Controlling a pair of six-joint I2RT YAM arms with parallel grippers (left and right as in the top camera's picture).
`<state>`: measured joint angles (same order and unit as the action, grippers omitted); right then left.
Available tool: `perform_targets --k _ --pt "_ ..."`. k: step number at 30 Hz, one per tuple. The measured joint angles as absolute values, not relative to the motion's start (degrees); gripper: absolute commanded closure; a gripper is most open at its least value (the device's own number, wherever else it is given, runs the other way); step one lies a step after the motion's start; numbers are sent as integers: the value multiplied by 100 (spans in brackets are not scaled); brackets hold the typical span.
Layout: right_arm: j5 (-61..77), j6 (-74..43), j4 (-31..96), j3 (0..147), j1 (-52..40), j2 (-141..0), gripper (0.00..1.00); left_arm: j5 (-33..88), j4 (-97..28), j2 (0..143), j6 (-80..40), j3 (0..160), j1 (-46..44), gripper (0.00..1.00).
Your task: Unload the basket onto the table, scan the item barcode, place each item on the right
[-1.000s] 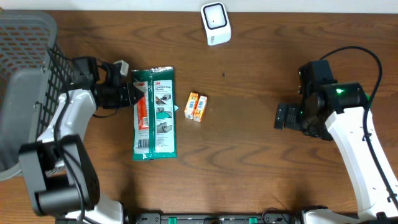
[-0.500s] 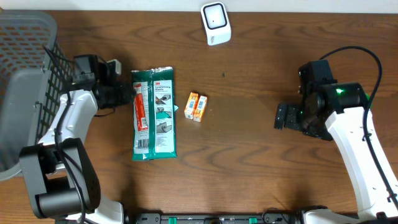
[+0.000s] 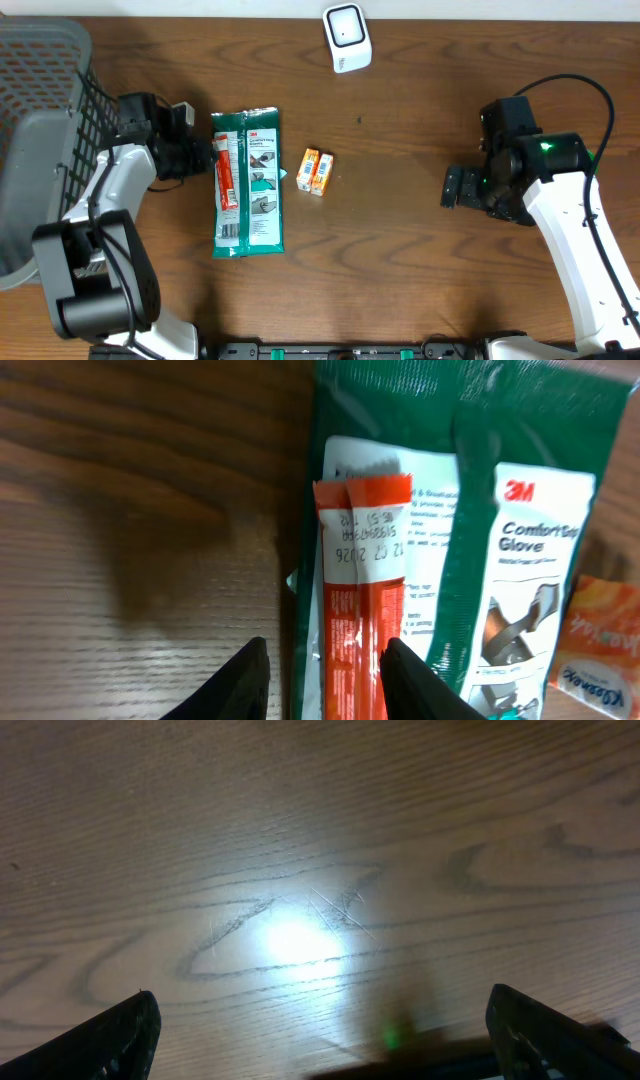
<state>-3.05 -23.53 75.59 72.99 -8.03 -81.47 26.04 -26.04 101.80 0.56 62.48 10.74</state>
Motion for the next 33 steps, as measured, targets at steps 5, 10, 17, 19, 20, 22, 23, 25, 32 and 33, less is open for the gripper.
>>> perform_targets --k 5,10,17,19,20,22,23,25,32,33 --pt "-305 -2355 7559 7299 -803 -8147 1 3153 -2552 10477 329 6233 1079 61" --pt "-305 -2353 7559 7299 -803 -8147 1 3457 -2541 10567 454 6228 1079 62" --pt "-305 -2355 7559 7299 -803 -8147 1 3592 -2526 10567 478 6228 1079 62" --pt "-305 -2355 7559 7299 -803 -8147 1 3607 -2528 10567 478 6228 1079 63" --pt "-305 -2353 7559 7299 -803 -8147 1 3610 -2532 10567 478 6228 1079 63" --pt "-305 -2355 7559 7299 -803 -8147 1 3614 -2554 10567 478 6228 1079 67" --pt "-305 -2353 7561 7299 -803 -8147 1 3629 -2561 10567 478 6228 1079 67" --pt "-305 -2355 7561 7299 -803 -8147 1 3719 -2567 10567 493 6228 1079 68" --pt "-305 -2353 7559 7299 -803 -8147 1 3933 -2567 10567 495 6228 1079 67" --pt "-305 -2355 7559 7299 -803 -8147 1 3935 -2565 10567 497 6226 1079 67"
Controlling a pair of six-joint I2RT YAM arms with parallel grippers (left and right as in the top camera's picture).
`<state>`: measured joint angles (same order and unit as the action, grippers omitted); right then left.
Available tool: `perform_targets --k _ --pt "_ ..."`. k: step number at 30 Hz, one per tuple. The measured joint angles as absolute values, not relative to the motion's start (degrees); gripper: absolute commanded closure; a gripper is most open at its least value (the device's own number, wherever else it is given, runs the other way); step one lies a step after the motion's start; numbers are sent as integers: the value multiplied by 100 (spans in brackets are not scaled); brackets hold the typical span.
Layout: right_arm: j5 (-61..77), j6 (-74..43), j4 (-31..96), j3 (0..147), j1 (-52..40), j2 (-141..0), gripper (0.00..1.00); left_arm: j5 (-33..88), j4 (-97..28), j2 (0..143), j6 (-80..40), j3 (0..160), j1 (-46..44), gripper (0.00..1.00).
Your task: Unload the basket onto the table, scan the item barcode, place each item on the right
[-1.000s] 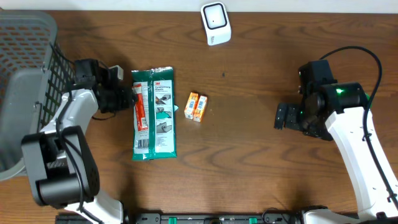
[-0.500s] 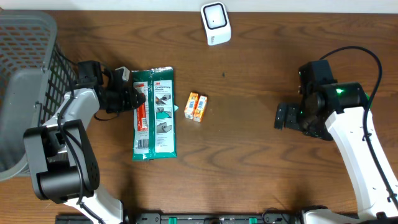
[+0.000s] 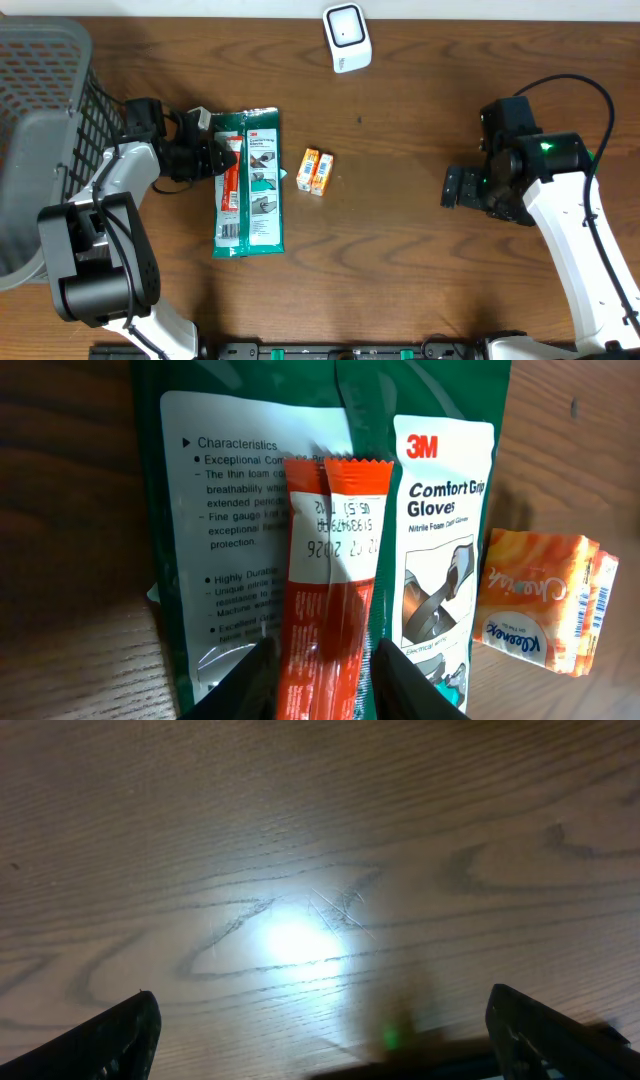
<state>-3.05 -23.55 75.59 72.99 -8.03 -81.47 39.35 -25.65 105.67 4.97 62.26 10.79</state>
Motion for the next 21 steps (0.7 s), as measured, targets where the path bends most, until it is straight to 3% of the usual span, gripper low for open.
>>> perform_targets --k 15,21 --pt "-305 -2353 7559 7299 -803 -8147 1 3997 -2440 10798 497 6125 1079 67" --pt "-305 -2353 7559 7299 -803 -8147 1 4491 -2453 10798 499 6125 1083 75"
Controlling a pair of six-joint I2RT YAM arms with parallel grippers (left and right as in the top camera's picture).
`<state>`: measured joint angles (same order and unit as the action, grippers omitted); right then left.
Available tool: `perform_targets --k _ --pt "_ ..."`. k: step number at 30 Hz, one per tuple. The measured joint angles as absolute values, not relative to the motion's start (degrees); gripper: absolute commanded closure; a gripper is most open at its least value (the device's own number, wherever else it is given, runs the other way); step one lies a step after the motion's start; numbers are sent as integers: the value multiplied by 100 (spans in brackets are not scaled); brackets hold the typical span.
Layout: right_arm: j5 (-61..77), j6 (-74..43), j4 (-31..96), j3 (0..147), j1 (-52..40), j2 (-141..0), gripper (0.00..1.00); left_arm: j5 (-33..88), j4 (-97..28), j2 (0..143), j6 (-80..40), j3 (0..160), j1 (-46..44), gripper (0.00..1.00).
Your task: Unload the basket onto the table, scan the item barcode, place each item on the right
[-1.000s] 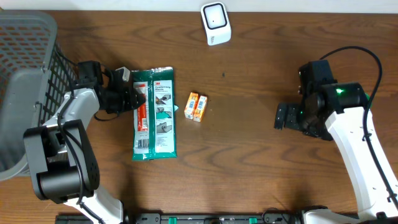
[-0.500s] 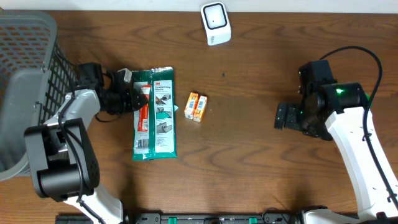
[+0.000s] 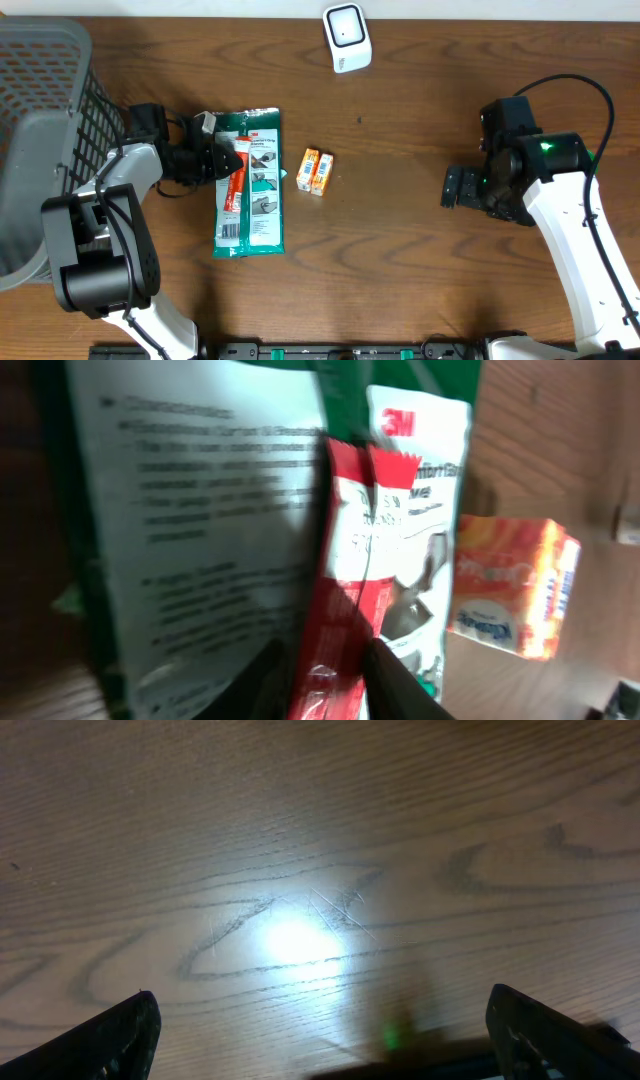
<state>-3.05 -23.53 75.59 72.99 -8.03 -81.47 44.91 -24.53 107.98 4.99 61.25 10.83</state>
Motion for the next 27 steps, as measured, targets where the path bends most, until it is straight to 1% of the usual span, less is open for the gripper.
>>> perform_targets --k 2,3,4,7,8,12,17,18,21,24,27 --pt "-305 -2353 7559 7299 -803 -8147 1 4659 -2460 10801 499 6125 1083 73" --pt "-305 -2355 7559 7299 -803 -8147 1 4689 -2460 10801 499 6125 1083 66" --pt "-305 -2353 7559 7299 -803 -8147 1 4720 -2462 10801 499 6125 1083 62" --pt "-305 -2355 7561 7299 -803 -8147 1 4681 -2515 10801 510 6123 1081 60" --pt "-305 -2353 7559 7299 -803 -8147 1 4617 -2543 10801 519 6121 1076 57" --pt "-305 -2353 7559 7299 -803 -8147 1 4353 -2648 10801 541 6108 1031 54" --pt "-305 -2353 7559 7299 -803 -8147 1 4200 -2655 10801 543 6071 908 54" --pt "-305 -2353 7559 7299 -803 -8147 1 4182 -2655 10801 543 6071 873 56" --pt "-305 -2355 7559 7299 -803 -8147 1 4154 -2650 10801 565 6064 753 72" --pt "-305 -2355 7559 7299 -803 -8147 1 4139 -2657 10801 569 6031 674 86" --pt "-305 -2355 7559 7299 -803 -8147 1 4143 -2659 10801 582 6023 657 91"
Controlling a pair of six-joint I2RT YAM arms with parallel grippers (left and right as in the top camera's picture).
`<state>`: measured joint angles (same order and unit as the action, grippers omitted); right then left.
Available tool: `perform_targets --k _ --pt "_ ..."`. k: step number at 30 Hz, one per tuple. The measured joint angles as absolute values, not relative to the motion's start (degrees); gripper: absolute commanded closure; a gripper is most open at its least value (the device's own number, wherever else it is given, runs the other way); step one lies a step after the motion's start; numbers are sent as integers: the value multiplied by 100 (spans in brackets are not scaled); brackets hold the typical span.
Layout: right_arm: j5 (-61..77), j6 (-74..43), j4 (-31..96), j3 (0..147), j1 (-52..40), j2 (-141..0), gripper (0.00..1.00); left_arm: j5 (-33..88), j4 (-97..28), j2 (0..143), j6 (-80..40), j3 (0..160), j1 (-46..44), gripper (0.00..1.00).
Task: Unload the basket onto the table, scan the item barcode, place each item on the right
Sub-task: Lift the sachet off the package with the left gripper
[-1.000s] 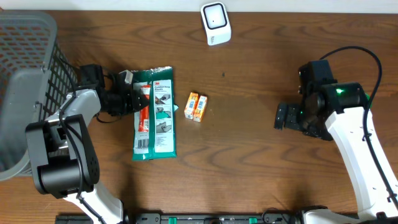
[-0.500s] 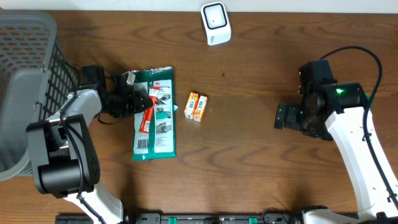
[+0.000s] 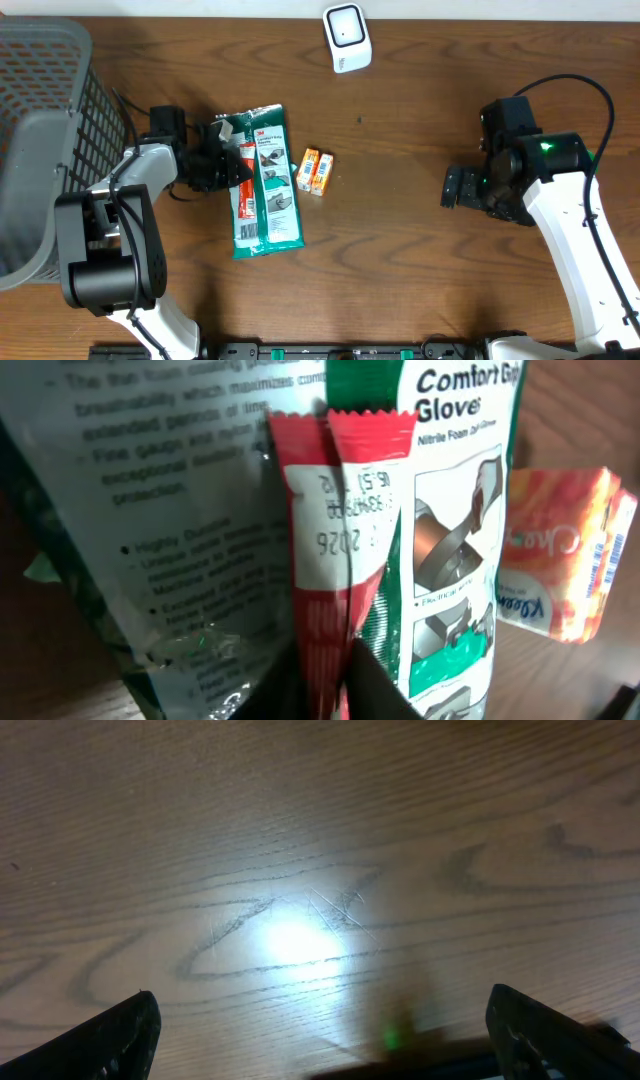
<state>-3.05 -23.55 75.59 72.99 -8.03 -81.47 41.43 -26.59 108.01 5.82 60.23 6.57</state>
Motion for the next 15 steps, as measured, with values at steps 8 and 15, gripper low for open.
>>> perform_targets --k 8,15 --pt "-305 -2353 7559 7299 -803 -8147 1 4174 -2683 10798 320 6025 698 92" --pt "-305 -2355 7559 7299 -803 -8147 1 4160 -2694 10455 -390 6025 1070 93"
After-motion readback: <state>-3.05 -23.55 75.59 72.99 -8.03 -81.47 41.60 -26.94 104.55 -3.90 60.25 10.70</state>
